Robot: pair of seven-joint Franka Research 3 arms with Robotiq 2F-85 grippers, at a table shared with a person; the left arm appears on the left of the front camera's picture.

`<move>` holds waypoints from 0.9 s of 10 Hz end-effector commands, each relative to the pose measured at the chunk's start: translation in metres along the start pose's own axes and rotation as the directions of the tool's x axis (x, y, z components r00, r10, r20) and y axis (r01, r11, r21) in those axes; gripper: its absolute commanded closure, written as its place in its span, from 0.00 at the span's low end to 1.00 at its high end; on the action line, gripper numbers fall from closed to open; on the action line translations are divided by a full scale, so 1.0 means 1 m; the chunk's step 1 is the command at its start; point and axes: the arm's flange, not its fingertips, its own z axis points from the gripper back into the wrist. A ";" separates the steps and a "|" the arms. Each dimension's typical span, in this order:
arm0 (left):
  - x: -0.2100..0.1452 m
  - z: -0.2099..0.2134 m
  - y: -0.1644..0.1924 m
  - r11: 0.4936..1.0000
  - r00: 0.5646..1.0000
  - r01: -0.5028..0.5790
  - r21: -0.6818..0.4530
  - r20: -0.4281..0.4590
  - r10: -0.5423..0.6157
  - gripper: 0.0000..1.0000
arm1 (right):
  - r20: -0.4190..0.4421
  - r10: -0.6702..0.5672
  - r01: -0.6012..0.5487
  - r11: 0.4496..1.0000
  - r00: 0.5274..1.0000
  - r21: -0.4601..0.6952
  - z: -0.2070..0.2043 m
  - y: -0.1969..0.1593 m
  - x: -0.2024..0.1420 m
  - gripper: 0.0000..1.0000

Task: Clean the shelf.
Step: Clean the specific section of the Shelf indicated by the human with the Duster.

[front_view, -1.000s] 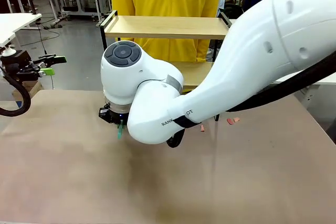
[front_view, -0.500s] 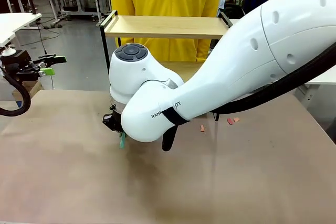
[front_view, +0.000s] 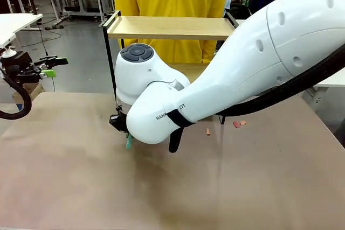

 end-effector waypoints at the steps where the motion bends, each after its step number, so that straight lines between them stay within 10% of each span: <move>1: 0.004 0.000 0.000 1.000 1.000 0.008 0.000 -0.005 -0.008 0.00 | -0.051 -0.054 0.055 0.998 0.997 0.013 0.021 -0.045 0.009 0.87; 9: 0.004 0.000 0.000 1.000 1.000 0.008 0.000 -0.005 -0.008 0.00 | -0.213 -0.194 0.148 0.966 0.958 -0.213 0.081 -0.243 0.028 0.87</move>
